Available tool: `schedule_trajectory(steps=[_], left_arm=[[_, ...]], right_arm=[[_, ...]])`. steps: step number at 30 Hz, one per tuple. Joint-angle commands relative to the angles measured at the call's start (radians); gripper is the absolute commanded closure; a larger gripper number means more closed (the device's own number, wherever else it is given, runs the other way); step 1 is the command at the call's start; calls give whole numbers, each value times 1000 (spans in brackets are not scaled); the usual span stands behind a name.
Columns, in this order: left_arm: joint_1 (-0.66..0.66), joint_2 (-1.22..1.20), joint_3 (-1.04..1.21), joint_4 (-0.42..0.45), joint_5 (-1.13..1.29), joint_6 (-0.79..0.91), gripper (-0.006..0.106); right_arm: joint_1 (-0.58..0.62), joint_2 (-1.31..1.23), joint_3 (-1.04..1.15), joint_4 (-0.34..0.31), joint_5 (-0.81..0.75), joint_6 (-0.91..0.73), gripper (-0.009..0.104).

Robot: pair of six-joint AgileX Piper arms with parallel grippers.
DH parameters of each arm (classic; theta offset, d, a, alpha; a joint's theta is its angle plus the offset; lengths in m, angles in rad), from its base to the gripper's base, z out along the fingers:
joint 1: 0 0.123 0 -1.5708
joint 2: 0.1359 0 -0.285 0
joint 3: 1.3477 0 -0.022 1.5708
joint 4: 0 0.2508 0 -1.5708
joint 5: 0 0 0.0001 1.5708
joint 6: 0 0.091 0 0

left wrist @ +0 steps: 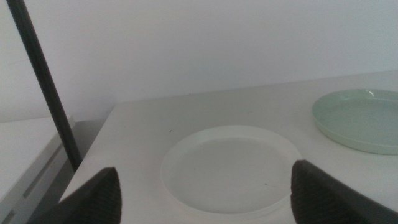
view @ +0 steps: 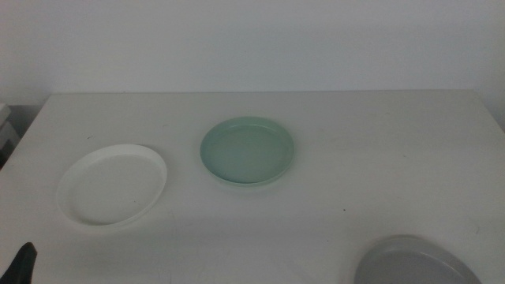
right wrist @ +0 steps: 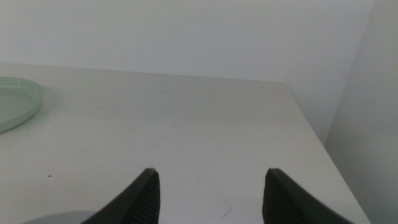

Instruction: Stack the three bowls on top of each other.

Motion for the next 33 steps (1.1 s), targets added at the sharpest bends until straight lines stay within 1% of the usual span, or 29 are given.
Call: schedule_trajectory(steps=[1, 7, 13, 19, 26, 30, 33], left_arm=[[0, 31, -21, -16, -85, -13, -5], [0, 183, -161, -27, -80, -13, -5], [0, 418, -379, -54, -36, -13, -5], [0, 623, -619, -66, 150, -13, -5], [0, 870, -933, -69, 450, -13, -5], [0, 959, -1012, -75, 548, -13, -5], [0, 1007, -1017, -74, 551, -13, -5]], right_arm=[[-4, -27, -6, -3, -75, -12, 52], [-4, -27, -6, -3, -75, -12, 52], [-4, -27, -6, -3, -75, -12, 52], [-4, -27, -6, -3, -75, -12, 52], [-4, -27, -6, -3, -75, -12, 52], [-4, -27, -6, -3, -75, -12, 52], [-4, -27, -6, -3, -75, -12, 52]])
